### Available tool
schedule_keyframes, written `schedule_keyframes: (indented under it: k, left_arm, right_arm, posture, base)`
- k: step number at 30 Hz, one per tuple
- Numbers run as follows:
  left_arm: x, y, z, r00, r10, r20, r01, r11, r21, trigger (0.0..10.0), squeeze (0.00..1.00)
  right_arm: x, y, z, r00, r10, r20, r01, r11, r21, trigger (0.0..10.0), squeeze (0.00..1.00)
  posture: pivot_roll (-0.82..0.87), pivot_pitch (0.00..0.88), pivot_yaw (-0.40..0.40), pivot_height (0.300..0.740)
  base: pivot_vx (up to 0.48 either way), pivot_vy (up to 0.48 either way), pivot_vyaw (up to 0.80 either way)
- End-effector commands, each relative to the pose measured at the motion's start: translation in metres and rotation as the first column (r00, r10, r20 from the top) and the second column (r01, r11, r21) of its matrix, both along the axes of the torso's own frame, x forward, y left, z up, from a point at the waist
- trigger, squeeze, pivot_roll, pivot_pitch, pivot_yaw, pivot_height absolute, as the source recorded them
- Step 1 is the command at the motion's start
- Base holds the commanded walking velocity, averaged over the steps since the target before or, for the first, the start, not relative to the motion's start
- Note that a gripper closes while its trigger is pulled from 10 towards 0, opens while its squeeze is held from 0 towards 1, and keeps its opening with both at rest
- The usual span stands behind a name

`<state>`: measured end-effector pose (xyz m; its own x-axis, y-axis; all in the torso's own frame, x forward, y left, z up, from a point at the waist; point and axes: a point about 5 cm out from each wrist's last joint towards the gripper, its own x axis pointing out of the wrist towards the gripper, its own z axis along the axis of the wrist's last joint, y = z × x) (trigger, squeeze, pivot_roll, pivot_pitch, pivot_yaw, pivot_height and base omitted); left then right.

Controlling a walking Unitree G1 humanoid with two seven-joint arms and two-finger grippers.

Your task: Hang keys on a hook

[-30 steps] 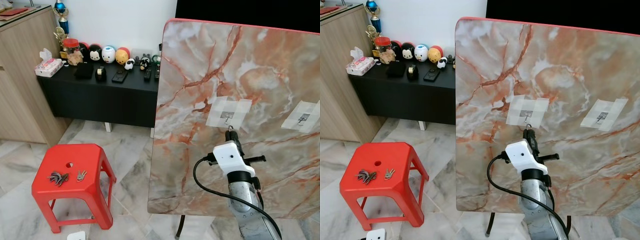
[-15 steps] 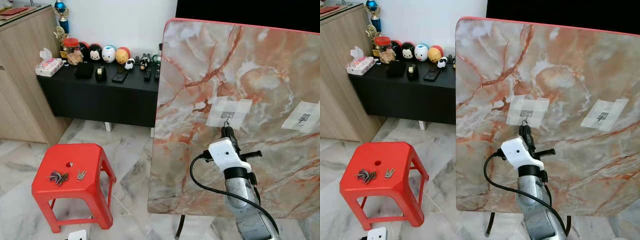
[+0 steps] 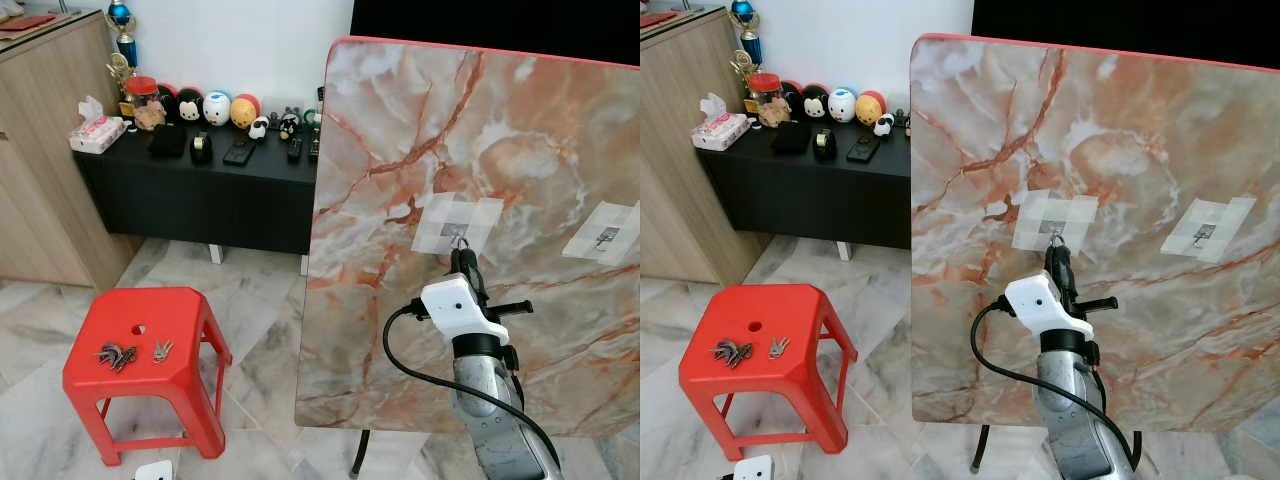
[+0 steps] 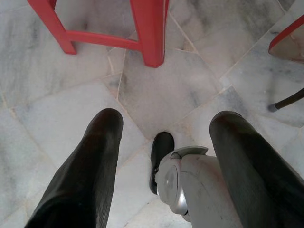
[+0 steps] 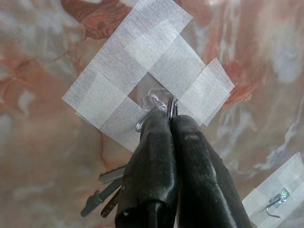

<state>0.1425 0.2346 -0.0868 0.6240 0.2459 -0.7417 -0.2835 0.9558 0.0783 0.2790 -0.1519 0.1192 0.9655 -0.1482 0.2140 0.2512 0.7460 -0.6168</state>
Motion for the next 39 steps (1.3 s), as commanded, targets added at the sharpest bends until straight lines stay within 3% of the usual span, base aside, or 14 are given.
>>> schedule_keyframes:
  k: [1,39]
  left_arm:
    - [-0.003,0.0,-0.002,1.0,0.004,-0.018,-0.004,1.0,-0.007,10.0,0.0]
    - [0.001,-0.002,-0.001,1.0,-0.001,-0.005,0.001,1.0,-0.004,10.0,0.0]
  right_arm:
    - [0.001,-0.006,0.002,1.0,-0.026,0.004,0.026,0.999,-0.02,10.0,0.0]
    - [0.017,-0.002,-0.013,0.994,0.005,-0.113,-0.008,1.0,-0.027,10.0,0.0]
  posture:
    - [0.07,0.0,-0.122,0.74]
    - [0.07,0.0,-0.121,0.74]
  base:
    - [0.0,0.0,0.0]
    - [0.0,0.0,0.0]
